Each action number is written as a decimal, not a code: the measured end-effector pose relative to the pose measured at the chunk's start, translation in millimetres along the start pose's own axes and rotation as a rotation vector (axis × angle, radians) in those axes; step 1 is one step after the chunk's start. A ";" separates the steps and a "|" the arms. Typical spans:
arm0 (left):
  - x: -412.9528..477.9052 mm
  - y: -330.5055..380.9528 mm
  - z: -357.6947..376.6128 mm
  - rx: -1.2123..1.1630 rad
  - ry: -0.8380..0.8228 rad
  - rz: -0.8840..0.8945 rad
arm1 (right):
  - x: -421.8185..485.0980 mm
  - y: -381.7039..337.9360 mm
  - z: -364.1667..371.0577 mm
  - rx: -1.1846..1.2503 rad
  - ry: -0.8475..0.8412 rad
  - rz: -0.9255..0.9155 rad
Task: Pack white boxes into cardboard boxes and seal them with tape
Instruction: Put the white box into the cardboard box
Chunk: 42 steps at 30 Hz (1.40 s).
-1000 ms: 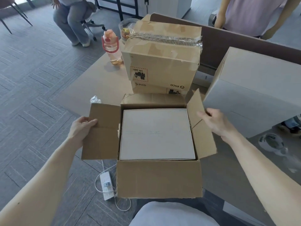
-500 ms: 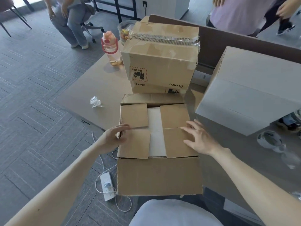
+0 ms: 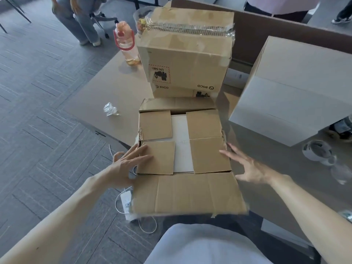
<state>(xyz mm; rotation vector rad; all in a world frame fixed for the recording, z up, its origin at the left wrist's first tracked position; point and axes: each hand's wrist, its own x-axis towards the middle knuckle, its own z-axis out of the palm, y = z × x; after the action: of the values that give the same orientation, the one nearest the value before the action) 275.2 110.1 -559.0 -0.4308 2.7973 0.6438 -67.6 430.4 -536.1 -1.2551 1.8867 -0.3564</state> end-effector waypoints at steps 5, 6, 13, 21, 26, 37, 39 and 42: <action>10.8 9.6 -12.3 -0.503 0.325 -0.192 | 9.3 -11.4 -2.1 0.249 0.209 0.106; 18.5 15.4 -17.6 -0.478 0.439 -0.296 | 15.6 -15.7 -1.8 0.280 0.294 0.134; 75.0 5.6 -59.3 -0.771 0.077 -0.394 | 58.1 -42.4 2.0 0.466 0.443 0.385; 153.8 -17.8 -84.6 -1.308 0.361 -0.592 | 57.5 -50.3 12.4 0.669 0.495 0.421; 177.6 -25.7 -81.1 -1.509 0.335 -0.627 | 54.0 -53.3 18.6 0.773 0.544 0.422; 159.1 6.4 -72.5 -1.761 0.383 -0.589 | 37.1 -46.8 42.3 0.818 0.655 0.469; 156.5 9.2 -69.6 -1.791 0.385 -0.582 | 34.0 -46.3 46.1 0.847 0.674 0.484; 160.2 14.3 -62.9 -1.786 0.378 -0.550 | 25.5 -42.7 51.5 0.831 0.694 0.482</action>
<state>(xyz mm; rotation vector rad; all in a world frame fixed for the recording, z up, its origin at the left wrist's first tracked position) 111.4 56.9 -545.4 -1.5180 1.2865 2.8009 -5.8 398.8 -553.7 -0.0943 2.1363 -1.2622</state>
